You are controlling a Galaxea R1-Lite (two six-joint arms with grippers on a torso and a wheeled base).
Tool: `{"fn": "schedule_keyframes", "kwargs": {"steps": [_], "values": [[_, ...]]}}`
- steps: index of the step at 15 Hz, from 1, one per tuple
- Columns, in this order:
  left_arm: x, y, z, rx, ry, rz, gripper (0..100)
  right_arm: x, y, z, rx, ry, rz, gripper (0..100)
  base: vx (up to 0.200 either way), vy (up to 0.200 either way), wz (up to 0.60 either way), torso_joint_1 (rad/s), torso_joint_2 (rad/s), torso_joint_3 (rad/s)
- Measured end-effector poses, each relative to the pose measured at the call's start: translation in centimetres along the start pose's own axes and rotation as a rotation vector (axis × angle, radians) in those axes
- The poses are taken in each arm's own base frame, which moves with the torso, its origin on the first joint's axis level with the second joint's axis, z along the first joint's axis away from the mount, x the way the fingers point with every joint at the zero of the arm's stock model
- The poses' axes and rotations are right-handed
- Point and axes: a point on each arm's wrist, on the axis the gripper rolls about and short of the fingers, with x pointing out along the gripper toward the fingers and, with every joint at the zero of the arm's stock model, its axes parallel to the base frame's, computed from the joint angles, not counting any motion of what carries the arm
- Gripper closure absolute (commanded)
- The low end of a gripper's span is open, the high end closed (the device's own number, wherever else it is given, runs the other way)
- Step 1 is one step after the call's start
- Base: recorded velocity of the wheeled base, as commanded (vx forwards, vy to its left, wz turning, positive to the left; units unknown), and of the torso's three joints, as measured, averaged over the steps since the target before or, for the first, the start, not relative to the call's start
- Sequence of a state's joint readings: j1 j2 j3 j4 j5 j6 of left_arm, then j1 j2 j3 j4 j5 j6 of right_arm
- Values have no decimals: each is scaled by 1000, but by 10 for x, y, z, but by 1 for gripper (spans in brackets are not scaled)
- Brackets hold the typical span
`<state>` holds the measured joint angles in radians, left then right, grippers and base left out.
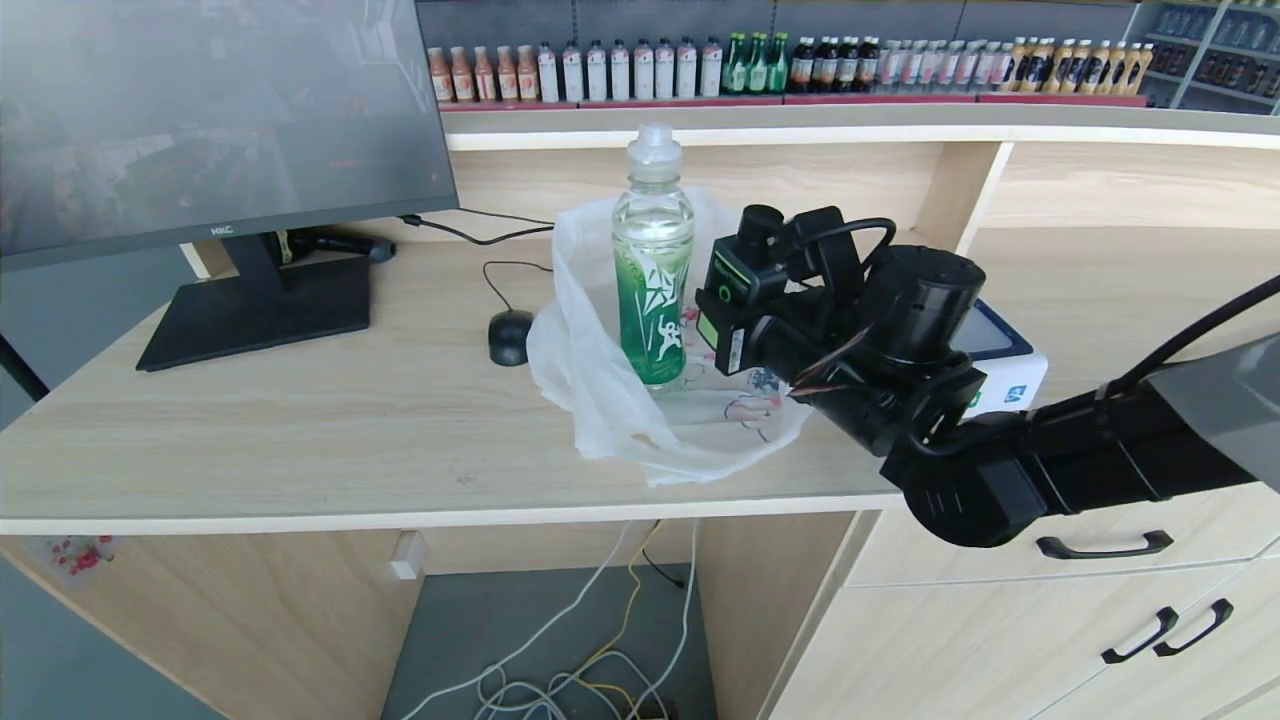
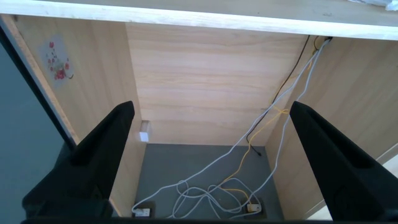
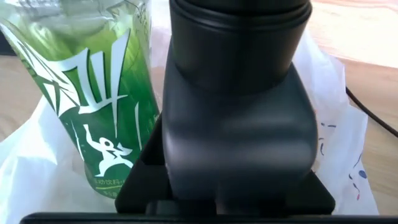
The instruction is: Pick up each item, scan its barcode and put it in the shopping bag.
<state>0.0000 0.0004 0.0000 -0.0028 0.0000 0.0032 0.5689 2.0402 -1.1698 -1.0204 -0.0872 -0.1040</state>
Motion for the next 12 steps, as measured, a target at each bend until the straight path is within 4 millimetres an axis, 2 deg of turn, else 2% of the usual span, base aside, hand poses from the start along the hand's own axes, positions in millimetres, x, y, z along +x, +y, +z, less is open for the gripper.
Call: {"fn": "schedule_keyframes", "kwargs": {"steps": [6,12], "values": [[0,0,0,0,0,0,0,6,-10,-22,3,46,-27,100,0,0,0,0,0,0],[0,0,0,0,0,0,0,9,-14,-31,1,64,-37,100,0,0,0,0,0,0]]}}
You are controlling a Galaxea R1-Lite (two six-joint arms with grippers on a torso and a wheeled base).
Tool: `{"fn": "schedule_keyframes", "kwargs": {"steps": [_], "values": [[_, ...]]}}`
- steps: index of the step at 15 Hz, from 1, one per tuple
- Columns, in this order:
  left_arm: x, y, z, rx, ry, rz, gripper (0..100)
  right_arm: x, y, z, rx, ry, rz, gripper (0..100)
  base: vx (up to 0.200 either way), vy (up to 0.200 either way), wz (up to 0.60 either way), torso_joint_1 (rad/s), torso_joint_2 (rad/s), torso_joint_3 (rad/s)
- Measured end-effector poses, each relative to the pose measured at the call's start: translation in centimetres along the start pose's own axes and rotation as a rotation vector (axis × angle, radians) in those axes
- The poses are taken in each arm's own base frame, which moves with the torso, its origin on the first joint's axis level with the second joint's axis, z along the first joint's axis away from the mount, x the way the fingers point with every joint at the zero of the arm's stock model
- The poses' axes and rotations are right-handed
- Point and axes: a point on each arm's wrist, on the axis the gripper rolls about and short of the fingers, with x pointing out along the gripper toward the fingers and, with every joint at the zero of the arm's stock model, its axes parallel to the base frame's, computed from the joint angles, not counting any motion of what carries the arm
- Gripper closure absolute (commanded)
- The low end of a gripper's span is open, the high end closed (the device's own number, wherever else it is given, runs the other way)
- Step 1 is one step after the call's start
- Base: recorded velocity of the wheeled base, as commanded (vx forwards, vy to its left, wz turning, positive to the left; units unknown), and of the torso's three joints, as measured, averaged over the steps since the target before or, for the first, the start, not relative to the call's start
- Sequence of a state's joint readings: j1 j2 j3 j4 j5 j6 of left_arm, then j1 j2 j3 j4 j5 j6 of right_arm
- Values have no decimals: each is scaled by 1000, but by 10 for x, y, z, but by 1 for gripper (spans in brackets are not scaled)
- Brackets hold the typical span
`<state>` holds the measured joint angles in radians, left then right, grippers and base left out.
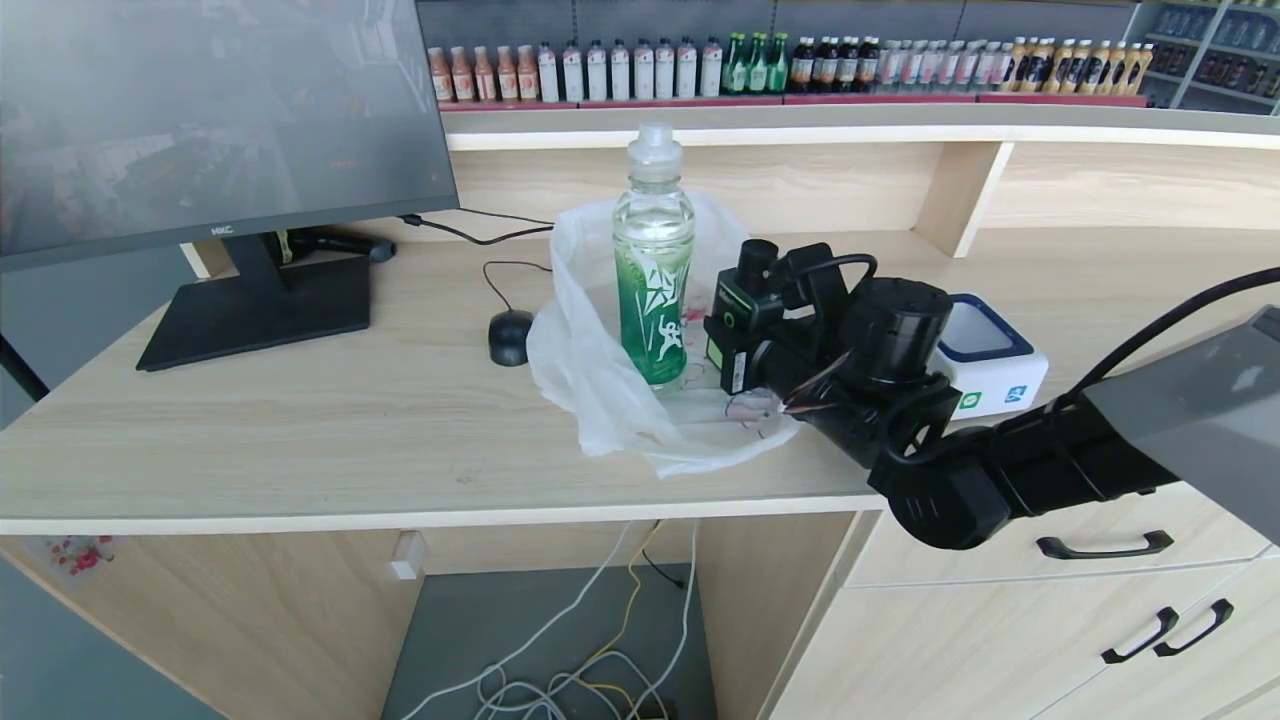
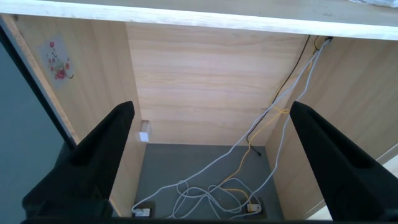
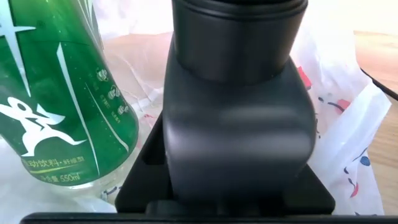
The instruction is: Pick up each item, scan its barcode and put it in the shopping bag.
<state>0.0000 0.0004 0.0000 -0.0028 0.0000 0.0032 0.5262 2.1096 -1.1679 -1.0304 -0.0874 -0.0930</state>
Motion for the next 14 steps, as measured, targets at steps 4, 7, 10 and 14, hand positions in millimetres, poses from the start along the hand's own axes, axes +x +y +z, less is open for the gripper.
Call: {"fn": "schedule_keyframes", "kwargs": {"steps": [4,7,10,14], "values": [[0,0,0,0,0,0,0,1,1,-6,0,12,5,100,0,0,0,0,0,0],[0,0,0,0,0,0,0,2,1,-8,3,19,5,100,0,0,0,0,0,0],[0,0,0,0,0,0,0,2,1,-10,13,27,7,0,0,0,0,0,0,0],[0,0,0,0,0,0,0,3,0,-7,14,2,-1,0,0,0,0,0,0,0]]}}
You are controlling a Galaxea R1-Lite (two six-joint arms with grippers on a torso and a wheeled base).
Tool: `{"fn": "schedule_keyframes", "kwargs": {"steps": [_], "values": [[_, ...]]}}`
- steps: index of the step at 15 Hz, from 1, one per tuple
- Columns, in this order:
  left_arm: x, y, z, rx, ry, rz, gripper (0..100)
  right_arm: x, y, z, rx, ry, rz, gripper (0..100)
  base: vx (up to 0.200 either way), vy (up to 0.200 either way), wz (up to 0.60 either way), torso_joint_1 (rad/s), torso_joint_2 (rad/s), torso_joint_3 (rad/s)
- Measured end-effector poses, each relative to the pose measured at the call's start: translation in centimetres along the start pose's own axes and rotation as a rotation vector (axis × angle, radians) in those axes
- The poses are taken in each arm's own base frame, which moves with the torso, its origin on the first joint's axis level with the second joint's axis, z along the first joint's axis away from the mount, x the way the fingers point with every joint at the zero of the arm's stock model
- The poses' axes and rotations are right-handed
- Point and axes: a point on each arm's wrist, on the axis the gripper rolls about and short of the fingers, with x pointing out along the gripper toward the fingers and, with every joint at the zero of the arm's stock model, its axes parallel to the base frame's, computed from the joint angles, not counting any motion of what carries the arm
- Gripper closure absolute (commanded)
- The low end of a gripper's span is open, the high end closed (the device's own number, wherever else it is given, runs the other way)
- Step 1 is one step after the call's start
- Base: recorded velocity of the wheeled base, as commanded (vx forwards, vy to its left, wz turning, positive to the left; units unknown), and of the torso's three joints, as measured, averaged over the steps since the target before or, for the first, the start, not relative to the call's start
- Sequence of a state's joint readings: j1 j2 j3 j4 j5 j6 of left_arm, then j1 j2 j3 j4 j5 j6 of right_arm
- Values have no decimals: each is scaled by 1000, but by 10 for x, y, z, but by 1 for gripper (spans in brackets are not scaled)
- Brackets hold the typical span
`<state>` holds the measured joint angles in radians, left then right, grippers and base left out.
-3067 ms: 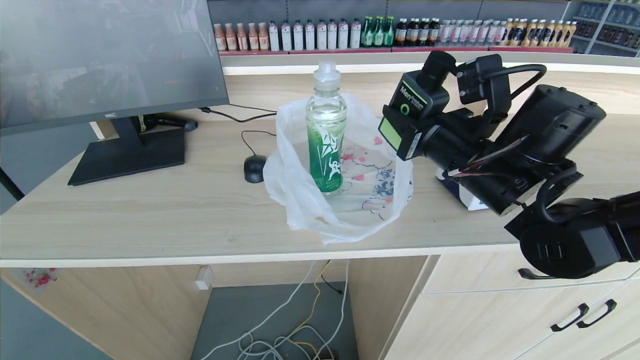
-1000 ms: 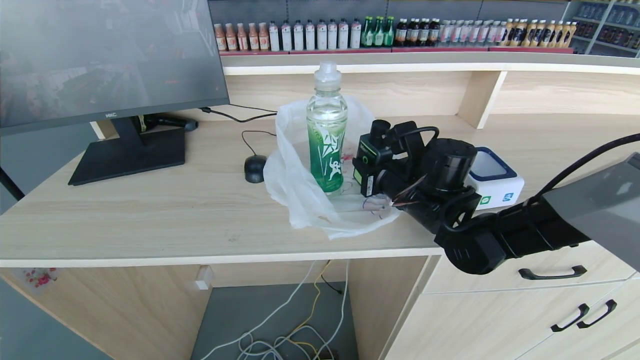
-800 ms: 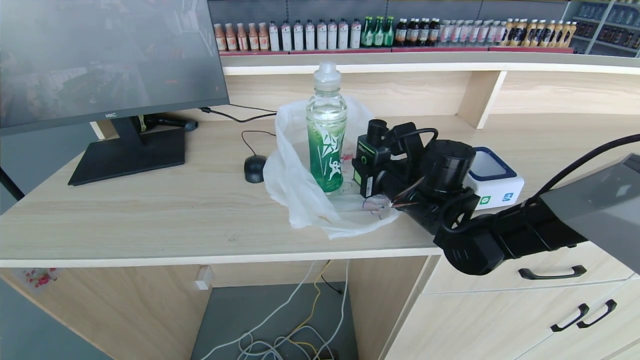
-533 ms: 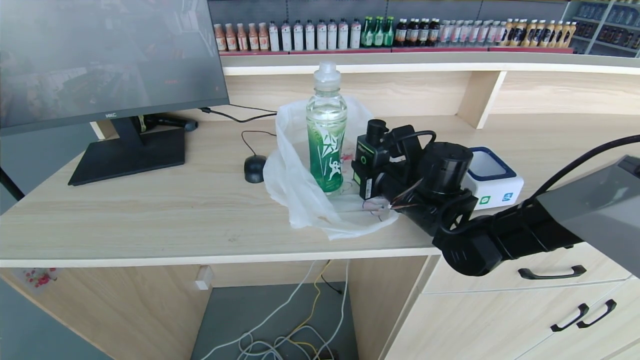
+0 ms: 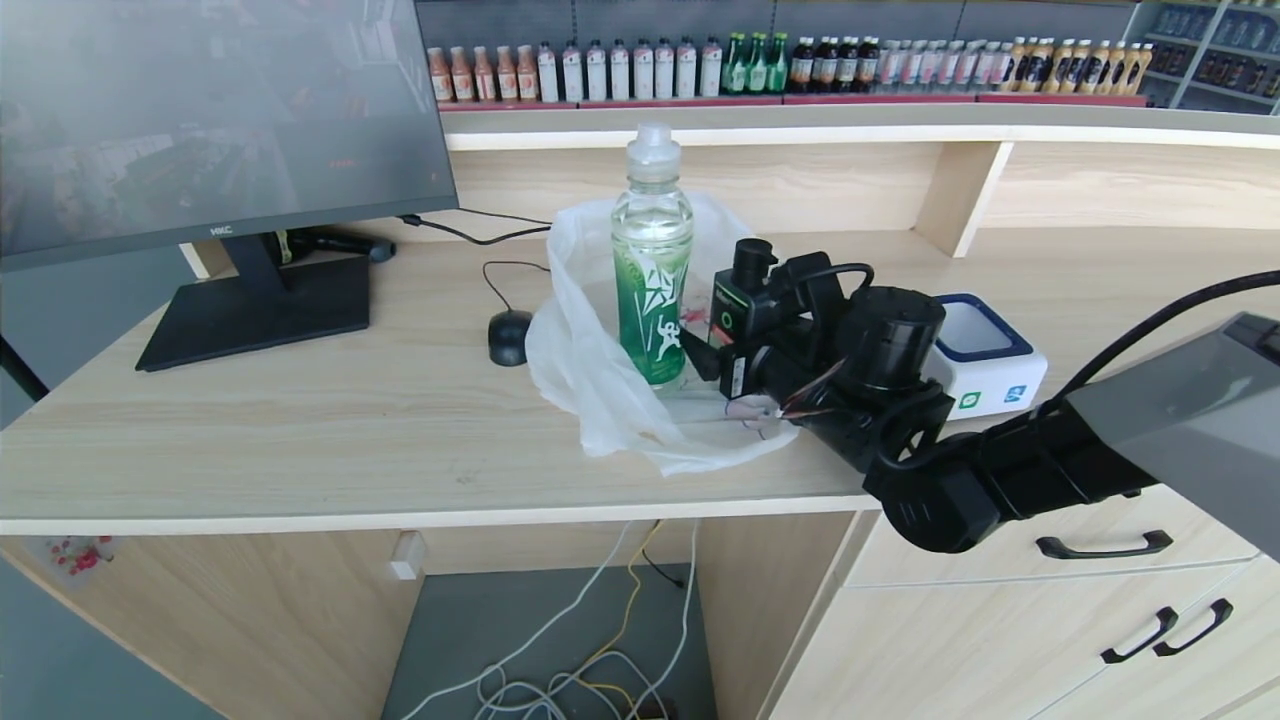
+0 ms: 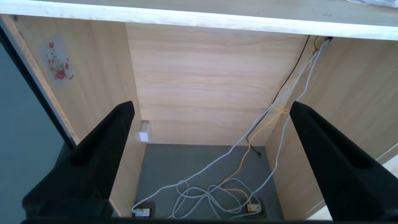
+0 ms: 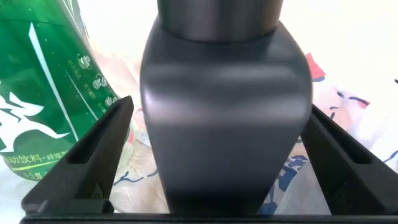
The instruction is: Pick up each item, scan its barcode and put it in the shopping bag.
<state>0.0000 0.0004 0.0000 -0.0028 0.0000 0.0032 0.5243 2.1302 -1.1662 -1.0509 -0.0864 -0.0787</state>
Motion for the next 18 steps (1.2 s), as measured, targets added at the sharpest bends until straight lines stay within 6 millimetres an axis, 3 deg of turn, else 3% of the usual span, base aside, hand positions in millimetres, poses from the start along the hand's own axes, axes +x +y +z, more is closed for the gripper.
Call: {"fn": "schedule_keyframes", "kwargs": {"steps": [6,12,15,18], "values": [[0,0,0,0,0,0,0,-2,0,11,3,-42,-2,0,0,0,0,0,0,0],[0,0,0,0,0,0,0,-24,-9,49,41,-117,-21,0,0,0,0,0,0,0],[0,0,0,0,0,0,0,-58,-22,63,97,-143,-51,0,0,0,0,0,0,0],[0,0,0,0,0,0,0,-104,-35,64,128,-187,-81,0,0,0,0,0,0,0]]}}
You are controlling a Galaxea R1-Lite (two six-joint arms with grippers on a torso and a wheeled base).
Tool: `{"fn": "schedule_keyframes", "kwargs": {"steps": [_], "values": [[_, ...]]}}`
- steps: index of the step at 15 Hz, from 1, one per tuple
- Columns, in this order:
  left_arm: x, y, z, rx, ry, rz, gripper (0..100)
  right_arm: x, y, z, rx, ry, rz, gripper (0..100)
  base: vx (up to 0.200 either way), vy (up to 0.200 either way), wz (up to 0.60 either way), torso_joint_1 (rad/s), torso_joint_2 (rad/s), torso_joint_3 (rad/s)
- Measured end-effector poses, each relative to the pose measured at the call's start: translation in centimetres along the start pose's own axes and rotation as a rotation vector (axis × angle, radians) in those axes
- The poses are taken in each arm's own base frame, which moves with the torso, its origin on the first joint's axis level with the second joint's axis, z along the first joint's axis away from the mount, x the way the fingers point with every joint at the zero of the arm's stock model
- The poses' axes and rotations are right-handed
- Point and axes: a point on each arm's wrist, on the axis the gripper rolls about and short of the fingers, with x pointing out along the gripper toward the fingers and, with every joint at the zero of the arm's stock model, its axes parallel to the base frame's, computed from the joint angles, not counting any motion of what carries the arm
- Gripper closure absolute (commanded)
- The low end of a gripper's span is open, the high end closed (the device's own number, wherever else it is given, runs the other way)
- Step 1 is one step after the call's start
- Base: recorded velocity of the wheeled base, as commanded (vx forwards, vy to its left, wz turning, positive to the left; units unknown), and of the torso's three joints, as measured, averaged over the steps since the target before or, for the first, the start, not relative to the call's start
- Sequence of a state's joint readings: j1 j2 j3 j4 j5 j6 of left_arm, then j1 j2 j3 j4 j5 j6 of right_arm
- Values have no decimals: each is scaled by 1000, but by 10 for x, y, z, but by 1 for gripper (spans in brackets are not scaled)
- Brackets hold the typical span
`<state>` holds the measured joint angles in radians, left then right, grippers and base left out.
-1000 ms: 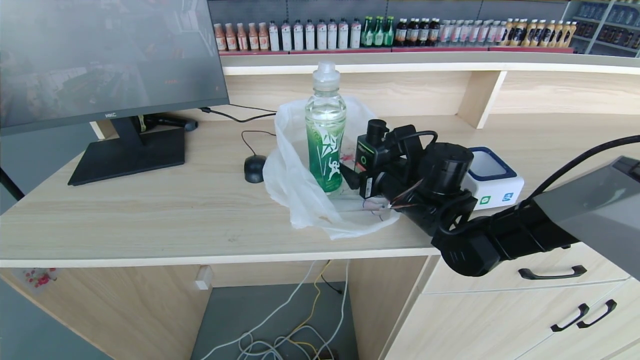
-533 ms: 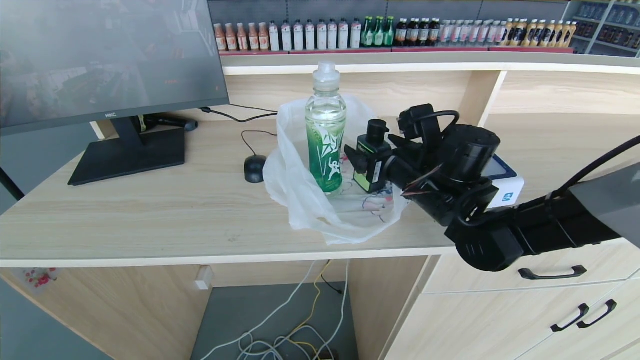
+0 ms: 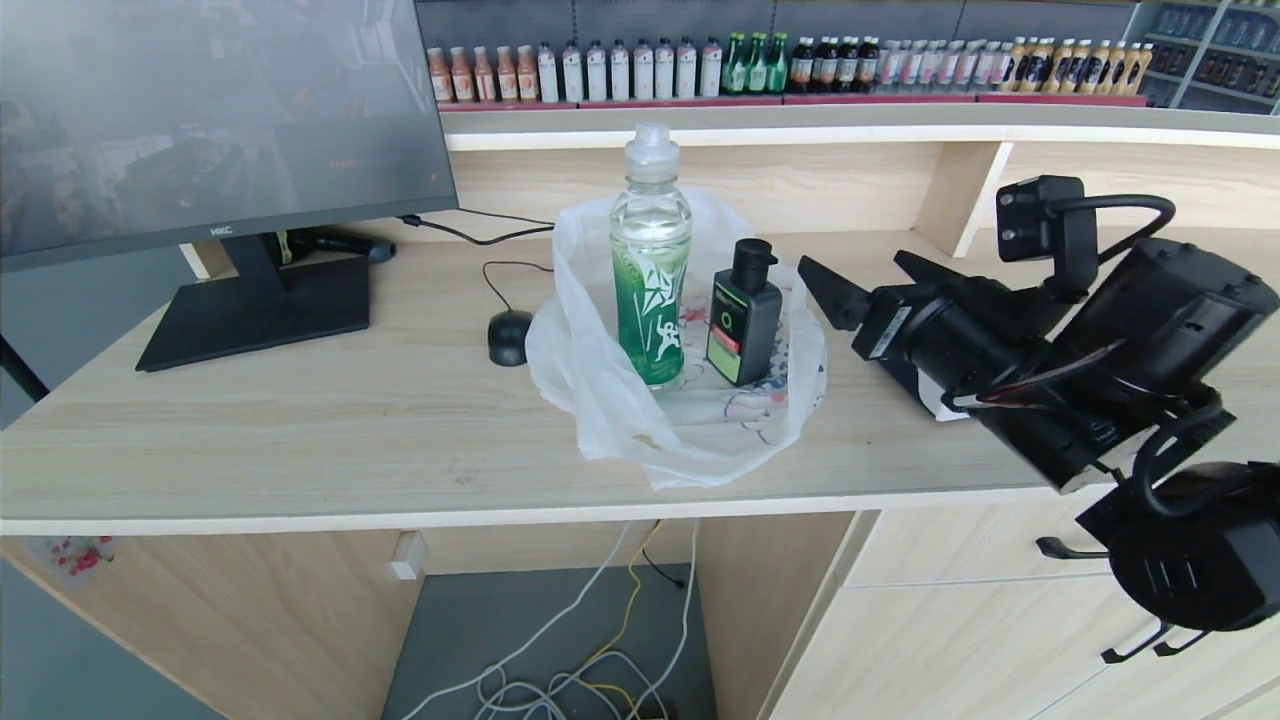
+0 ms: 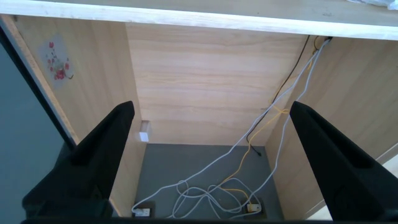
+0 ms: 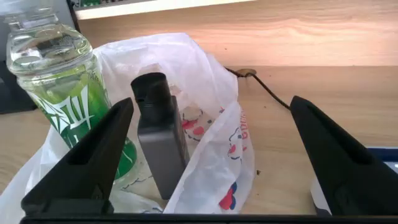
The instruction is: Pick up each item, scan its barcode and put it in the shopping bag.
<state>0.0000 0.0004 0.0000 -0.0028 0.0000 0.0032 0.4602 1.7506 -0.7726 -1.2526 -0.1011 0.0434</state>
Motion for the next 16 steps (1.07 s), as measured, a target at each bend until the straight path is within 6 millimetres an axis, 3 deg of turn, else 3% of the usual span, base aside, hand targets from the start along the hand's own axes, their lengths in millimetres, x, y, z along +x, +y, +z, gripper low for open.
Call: {"fn": "schedule_keyframes", "kwargs": {"steps": [3,7,12,16], "values": [[0,0,0,0,0,0,0,-62,-9,-8,16,25,-11,0,0,0,0,0,0,0],[0,0,0,0,0,0,0,-161,-19,-16,40,125,-23,0,0,0,0,0,0,0],[0,0,0,0,0,0,0,-244,-27,-5,18,241,-44,0,0,0,0,0,0,0],[0,0,0,4,0,0,0,-319,-34,-28,-108,464,-34,0,0,0,0,0,0,0]]}}
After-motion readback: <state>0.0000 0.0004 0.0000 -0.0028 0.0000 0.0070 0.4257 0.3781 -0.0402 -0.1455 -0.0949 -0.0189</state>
